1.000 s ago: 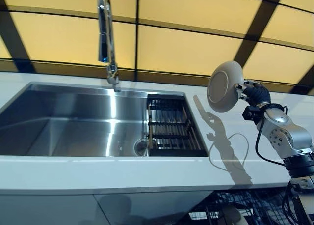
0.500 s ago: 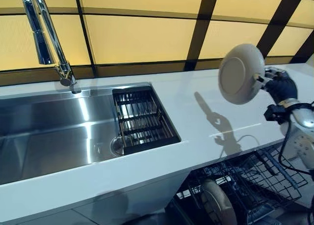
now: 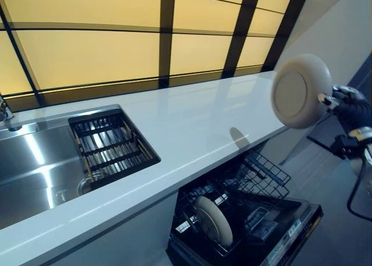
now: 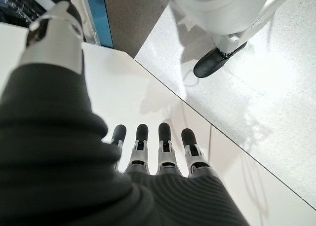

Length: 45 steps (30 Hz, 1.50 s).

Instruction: Take plates into dishwasher

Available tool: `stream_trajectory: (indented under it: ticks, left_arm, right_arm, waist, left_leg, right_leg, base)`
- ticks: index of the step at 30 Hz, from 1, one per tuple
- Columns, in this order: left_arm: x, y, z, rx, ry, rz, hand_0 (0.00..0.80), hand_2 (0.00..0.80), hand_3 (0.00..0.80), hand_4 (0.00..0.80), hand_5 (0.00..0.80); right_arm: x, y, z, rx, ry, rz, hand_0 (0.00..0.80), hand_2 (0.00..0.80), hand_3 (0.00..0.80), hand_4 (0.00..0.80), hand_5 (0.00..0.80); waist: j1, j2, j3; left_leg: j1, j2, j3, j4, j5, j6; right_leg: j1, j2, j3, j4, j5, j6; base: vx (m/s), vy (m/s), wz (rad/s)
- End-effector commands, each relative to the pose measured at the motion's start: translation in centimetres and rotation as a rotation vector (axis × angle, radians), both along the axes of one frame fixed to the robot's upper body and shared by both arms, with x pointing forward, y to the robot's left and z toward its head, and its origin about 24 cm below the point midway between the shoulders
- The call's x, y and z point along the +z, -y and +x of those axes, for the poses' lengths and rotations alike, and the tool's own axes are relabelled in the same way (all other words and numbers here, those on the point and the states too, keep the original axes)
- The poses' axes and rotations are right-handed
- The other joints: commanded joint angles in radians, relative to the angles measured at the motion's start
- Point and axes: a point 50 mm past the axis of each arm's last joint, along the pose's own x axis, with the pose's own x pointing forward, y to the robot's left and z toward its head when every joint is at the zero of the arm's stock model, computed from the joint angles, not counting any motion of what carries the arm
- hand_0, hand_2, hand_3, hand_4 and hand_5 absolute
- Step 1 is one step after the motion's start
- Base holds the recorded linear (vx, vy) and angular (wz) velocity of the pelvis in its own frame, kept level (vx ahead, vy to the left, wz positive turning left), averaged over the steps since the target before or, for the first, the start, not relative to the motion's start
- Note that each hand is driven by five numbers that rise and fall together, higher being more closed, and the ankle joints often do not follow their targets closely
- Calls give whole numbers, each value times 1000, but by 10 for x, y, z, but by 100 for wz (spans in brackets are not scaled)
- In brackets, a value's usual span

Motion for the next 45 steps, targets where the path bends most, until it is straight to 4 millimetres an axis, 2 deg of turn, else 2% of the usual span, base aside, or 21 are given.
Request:
stream_trajectory:
  ticks: [1,8,15,19,23,31,39,45]
  left_arm:
    - [7,-2,23,5,88,15,0,0,0,0,0]
    - [4,8,26,-13,88,0,0,0,0,0,0]
    - [9,13,46,-11,138,-22,0,0,0,0,0]
    - [11,14,53,-10,148,-26,0,0,0,0,0]
    - [12,12,54,-3,145,-27,0,0,0,0,0]
    - [16,4,59,-1,164,-8,0,0,0,0,0]
    - [18,5,63,-14,174,-10,0,0,0,0,0]
    - [22,10,75,-45,207,-24,0,0,0,0,0]
  right_arm:
    - [42,-2,-12,-13,183,-130,800,800,800,800,800]
    - [34,11,-18,-73,70,-261,800,800,800,800,800]
    - [-1,7,-14,-4,-95,-314,800,800,800,800,800]
    - [-20,2,-10,39,-151,-315,800,800,800,800,800]
    - [-48,-6,-8,104,-261,-334,800,800,800,800,800]
    - [-80,-11,-3,153,-407,-370,800,800,800,800,800]
    - [-95,-18,0,205,-501,-397,800,800,800,800,800]
    - [-106,-25,6,213,-532,-405,800,800,800,800,800]
  waist:
    - [18,16,-11]
    - [-11,23,-7]
    - [-43,43,24]
    - [-50,47,34]
    - [-55,42,37]
    - [-51,27,66]
    - [-49,29,84]
    - [-43,40,104]
  left_leg:
    - [-15,7,-67,23,-38,3]
    - [-55,31,-64,24,-4,-29]
    - [-96,49,-62,40,18,-41]
    - [-91,51,-57,35,21,-42]
    - [-82,53,-44,31,23,-42]
    - [-94,68,-36,25,37,-46]
    - [-114,71,-40,25,47,-49]
    - [-128,71,-49,27,51,-51]
  right_leg:
    - [14,-15,3,82,-19,40]
    - [0,22,18,54,-30,6]
    - [-36,42,25,60,-30,-14]
    - [-40,45,22,59,-26,-14]
    - [-36,49,23,49,-19,-10]
    - [-46,59,29,38,-5,-2]
    - [-54,60,38,32,1,2]
    - [-65,56,35,34,2,1]
  base:
    - [-95,-110,-3]
    - [-85,-67,-1]
    - [-110,-10,0]
    - [-51,-5,-5]
    - [0,0,0]
    - [-40,-25,-4]
    - [-18,-4,-6]
    - [0,0,0]
